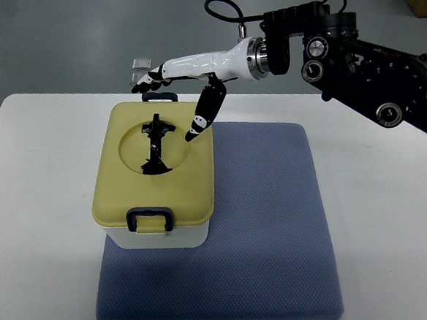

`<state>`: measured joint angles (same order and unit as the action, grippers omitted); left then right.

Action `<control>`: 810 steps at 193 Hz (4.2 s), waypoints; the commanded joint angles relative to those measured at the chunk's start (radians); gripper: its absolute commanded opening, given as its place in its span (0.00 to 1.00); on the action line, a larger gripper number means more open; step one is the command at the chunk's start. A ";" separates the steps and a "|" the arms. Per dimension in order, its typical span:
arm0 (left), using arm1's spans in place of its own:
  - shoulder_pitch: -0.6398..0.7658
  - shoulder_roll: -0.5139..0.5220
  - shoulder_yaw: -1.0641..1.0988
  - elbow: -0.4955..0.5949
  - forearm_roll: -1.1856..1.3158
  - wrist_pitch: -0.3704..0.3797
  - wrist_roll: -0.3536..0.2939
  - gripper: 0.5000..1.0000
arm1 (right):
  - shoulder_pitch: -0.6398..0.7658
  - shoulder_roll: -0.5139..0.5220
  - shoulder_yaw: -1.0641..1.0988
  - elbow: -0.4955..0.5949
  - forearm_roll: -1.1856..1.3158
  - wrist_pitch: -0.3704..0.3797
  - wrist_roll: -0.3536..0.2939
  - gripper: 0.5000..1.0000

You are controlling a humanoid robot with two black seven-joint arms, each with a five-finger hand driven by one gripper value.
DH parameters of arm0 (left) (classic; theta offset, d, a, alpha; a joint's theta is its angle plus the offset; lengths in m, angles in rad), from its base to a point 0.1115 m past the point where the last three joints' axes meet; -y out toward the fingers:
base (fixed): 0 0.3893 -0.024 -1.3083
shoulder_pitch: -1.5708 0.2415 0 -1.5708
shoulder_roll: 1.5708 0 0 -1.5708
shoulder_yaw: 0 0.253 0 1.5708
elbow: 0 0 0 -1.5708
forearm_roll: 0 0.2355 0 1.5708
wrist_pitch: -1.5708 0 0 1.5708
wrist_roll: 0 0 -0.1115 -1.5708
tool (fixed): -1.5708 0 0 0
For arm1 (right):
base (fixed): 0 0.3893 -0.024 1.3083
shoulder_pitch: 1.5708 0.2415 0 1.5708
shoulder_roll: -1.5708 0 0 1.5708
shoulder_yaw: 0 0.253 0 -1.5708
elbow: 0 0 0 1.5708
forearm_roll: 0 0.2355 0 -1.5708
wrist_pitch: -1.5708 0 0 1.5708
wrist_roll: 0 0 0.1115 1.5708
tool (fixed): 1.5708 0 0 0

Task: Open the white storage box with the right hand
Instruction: 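Move the right hand over the yellow lid toward its black handle, then close the right hand's fingers around the black lid handle, then lift the yellow lid up off the white box with the right hand, then lower the held lid onto the mat beside the open box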

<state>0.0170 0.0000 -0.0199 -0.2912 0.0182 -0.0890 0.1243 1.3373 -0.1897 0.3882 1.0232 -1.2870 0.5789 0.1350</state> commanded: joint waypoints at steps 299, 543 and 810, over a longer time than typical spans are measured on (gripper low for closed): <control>0.001 0.000 -0.002 0.003 -0.001 0.000 0.000 1.00 | -0.112 0.087 0.001 -0.002 -0.005 -0.245 0.014 0.00; 0.001 0.000 0.003 0.000 0.000 0.000 0.000 1.00 | -0.132 -0.544 0.147 -0.003 0.025 0.032 0.052 0.00; 0.001 0.000 0.000 0.003 -0.001 0.000 0.000 1.00 | -0.383 -0.197 0.049 -0.091 -0.043 -0.137 0.045 0.55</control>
<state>0.0183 0.0000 -0.0213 -0.2880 0.0168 -0.0890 0.1242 0.9703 -0.3871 0.4351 0.9478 -1.3308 0.4587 0.1794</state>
